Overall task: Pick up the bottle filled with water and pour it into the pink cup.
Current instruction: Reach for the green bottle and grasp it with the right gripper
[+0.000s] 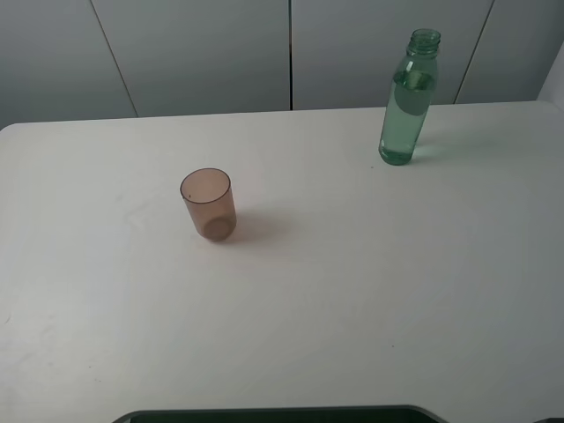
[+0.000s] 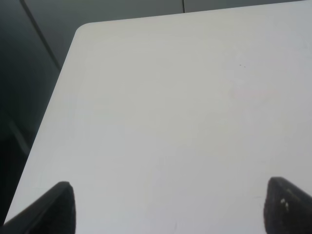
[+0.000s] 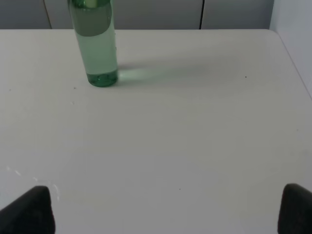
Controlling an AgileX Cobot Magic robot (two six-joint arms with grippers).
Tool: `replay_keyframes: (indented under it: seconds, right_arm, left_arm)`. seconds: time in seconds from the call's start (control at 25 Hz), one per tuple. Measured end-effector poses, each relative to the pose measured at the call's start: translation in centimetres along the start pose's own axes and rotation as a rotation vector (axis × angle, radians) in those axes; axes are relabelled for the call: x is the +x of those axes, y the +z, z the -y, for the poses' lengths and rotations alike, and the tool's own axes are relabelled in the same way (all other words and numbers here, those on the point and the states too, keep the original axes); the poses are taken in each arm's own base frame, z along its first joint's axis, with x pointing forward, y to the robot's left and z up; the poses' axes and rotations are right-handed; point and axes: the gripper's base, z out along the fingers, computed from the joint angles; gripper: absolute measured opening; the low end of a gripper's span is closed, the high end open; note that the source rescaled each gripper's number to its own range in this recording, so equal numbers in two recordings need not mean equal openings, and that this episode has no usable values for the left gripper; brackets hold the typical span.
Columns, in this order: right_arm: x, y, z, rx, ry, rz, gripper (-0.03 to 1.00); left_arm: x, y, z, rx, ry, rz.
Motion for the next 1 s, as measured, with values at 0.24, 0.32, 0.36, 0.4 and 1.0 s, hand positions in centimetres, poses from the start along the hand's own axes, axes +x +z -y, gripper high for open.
replay_keyframes:
  seconds: [0.24, 0.32, 0.36, 0.4, 1.0]
  right_arm:
    - [0.00, 0.00, 0.00, 0.000, 0.000, 0.000, 0.99]
    - [0.00, 0.00, 0.00, 0.000, 0.000, 0.000, 0.99]
    - [0.00, 0.00, 0.00, 0.000, 0.000, 0.000, 0.99]
    - [0.00, 0.00, 0.00, 0.000, 0.000, 0.000, 0.99]
    - [0.00, 0.00, -0.01, -0.001, 0.005, 0.000, 0.99]
  left_arm:
    - [0.00, 0.00, 0.00, 0.000, 0.000, 0.000]
    - [0.00, 0.00, 0.00, 0.000, 0.000, 0.000]
    - [0.00, 0.00, 0.00, 0.000, 0.000, 0.000]
    - [0.00, 0.00, 0.00, 0.000, 0.000, 0.000]
    - [0.00, 0.00, 0.00, 0.000, 0.000, 0.000]
